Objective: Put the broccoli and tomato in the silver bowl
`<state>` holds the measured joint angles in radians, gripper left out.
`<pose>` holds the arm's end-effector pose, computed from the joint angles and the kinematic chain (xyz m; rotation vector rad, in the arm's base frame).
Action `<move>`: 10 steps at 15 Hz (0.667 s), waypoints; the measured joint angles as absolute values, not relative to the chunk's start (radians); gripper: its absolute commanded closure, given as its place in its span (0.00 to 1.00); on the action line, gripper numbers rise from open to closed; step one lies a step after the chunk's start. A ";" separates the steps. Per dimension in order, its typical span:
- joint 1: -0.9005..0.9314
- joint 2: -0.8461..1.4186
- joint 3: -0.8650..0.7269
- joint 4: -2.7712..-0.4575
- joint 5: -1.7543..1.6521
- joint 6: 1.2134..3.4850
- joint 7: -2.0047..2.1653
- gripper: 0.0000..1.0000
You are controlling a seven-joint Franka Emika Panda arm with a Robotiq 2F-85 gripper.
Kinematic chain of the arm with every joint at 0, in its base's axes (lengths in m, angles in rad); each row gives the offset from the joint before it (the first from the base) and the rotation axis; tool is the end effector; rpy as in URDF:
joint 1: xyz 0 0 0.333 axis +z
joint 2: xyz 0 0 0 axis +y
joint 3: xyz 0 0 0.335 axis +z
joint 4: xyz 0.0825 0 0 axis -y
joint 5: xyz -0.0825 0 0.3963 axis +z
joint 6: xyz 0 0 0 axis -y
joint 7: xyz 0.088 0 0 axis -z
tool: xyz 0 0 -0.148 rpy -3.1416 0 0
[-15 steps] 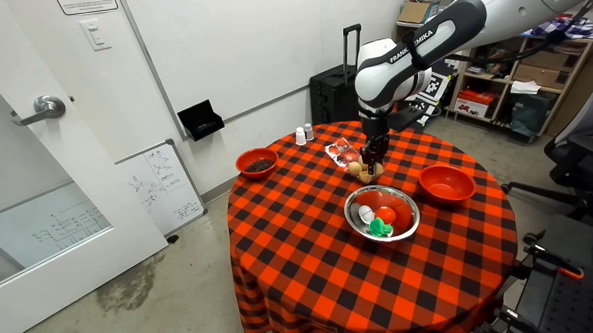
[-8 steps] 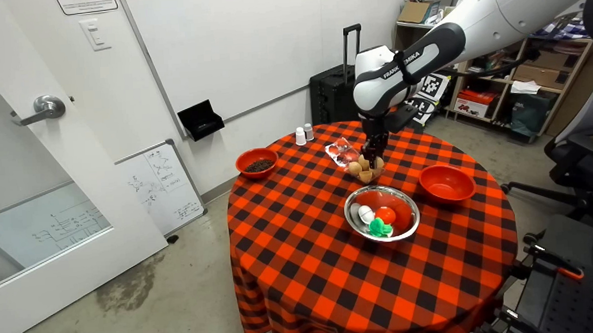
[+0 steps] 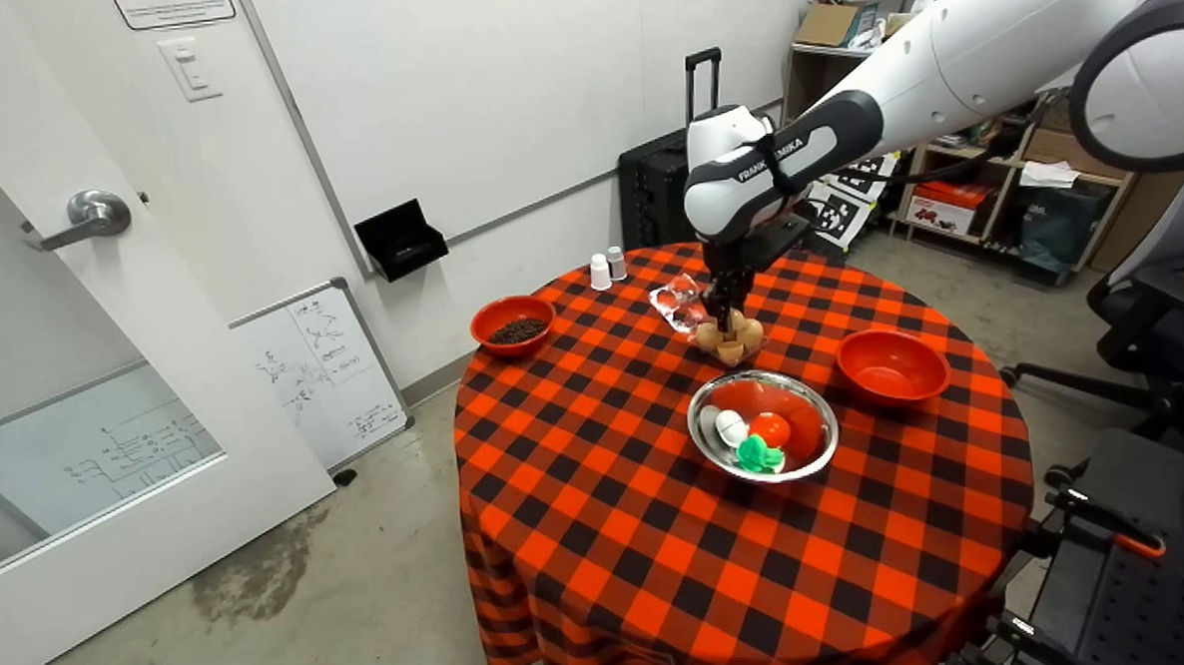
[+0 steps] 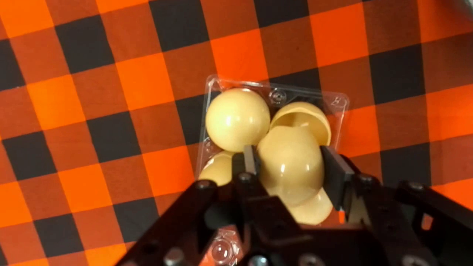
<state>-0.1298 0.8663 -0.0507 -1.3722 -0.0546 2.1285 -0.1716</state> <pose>0.7307 -0.1314 0.1506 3.0715 0.0588 -0.1881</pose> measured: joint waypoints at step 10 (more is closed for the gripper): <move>-0.123 0.964 -0.059 -1.227 -0.066 2.053 -0.152 0.36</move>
